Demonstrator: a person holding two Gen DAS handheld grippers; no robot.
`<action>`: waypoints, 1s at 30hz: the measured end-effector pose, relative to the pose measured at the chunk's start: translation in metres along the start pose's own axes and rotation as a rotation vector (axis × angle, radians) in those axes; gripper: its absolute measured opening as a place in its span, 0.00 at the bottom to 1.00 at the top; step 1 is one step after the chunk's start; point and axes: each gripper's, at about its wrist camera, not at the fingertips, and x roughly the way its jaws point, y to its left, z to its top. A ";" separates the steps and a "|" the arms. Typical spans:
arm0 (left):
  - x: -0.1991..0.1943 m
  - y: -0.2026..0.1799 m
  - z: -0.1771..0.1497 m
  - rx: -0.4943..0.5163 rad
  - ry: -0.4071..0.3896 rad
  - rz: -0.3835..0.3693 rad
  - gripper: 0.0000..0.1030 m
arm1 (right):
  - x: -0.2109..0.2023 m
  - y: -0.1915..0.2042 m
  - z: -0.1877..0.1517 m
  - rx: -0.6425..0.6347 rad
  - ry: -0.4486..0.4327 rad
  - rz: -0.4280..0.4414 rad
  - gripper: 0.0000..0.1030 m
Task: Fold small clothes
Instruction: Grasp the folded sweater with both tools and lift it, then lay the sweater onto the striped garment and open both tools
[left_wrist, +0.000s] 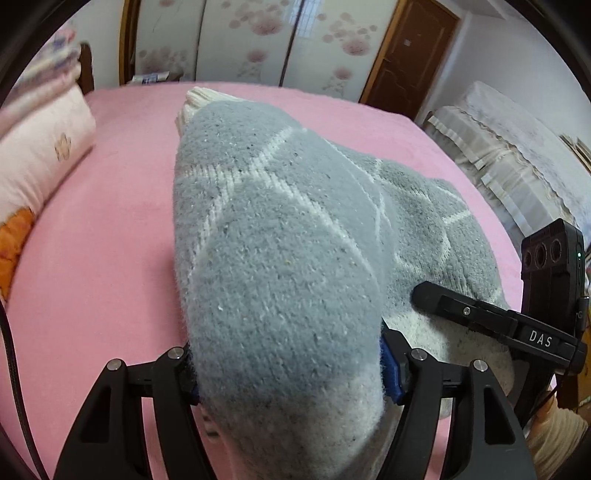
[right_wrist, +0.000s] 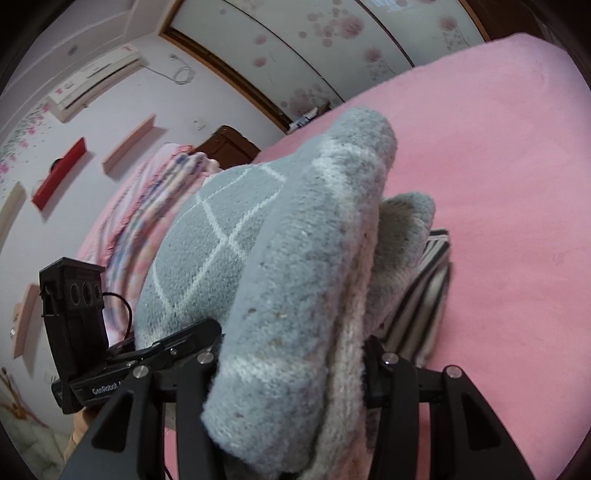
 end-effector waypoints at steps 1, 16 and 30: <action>0.014 0.014 0.000 -0.019 0.011 -0.009 0.66 | 0.014 -0.004 -0.001 0.010 0.010 -0.013 0.45; 0.118 0.057 -0.047 -0.106 0.036 -0.022 1.00 | 0.075 -0.051 -0.030 0.015 0.053 -0.112 0.54; 0.047 0.031 -0.055 0.033 -0.137 0.276 1.00 | 0.036 -0.028 -0.028 -0.208 0.029 -0.267 0.69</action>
